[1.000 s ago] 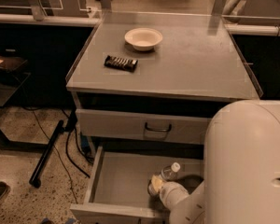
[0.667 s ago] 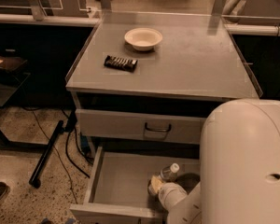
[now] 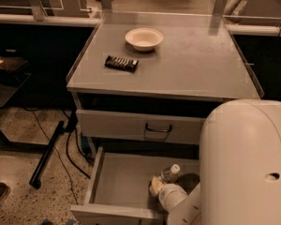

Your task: Place blue plastic bottle into middle drawer

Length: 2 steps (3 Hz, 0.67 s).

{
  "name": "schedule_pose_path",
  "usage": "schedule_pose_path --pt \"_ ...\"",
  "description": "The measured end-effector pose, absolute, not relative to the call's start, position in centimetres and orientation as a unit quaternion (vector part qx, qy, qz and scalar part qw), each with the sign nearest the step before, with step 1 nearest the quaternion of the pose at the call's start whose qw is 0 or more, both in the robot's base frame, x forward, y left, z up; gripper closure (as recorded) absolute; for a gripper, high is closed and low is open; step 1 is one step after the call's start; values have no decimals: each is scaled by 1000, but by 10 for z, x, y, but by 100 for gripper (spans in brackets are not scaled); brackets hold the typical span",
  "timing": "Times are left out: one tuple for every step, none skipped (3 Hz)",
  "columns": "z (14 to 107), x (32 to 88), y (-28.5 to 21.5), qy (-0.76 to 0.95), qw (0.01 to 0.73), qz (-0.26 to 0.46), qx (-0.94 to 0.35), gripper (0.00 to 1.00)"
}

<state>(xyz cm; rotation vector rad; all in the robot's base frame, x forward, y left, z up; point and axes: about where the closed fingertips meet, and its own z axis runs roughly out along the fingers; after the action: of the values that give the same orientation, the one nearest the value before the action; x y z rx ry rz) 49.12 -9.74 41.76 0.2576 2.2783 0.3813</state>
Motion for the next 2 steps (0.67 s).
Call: schedule_pose_path --pt "418 493 -94 897 398 167 96 100" --pt "417 492 -93 898 397 167 95 100"
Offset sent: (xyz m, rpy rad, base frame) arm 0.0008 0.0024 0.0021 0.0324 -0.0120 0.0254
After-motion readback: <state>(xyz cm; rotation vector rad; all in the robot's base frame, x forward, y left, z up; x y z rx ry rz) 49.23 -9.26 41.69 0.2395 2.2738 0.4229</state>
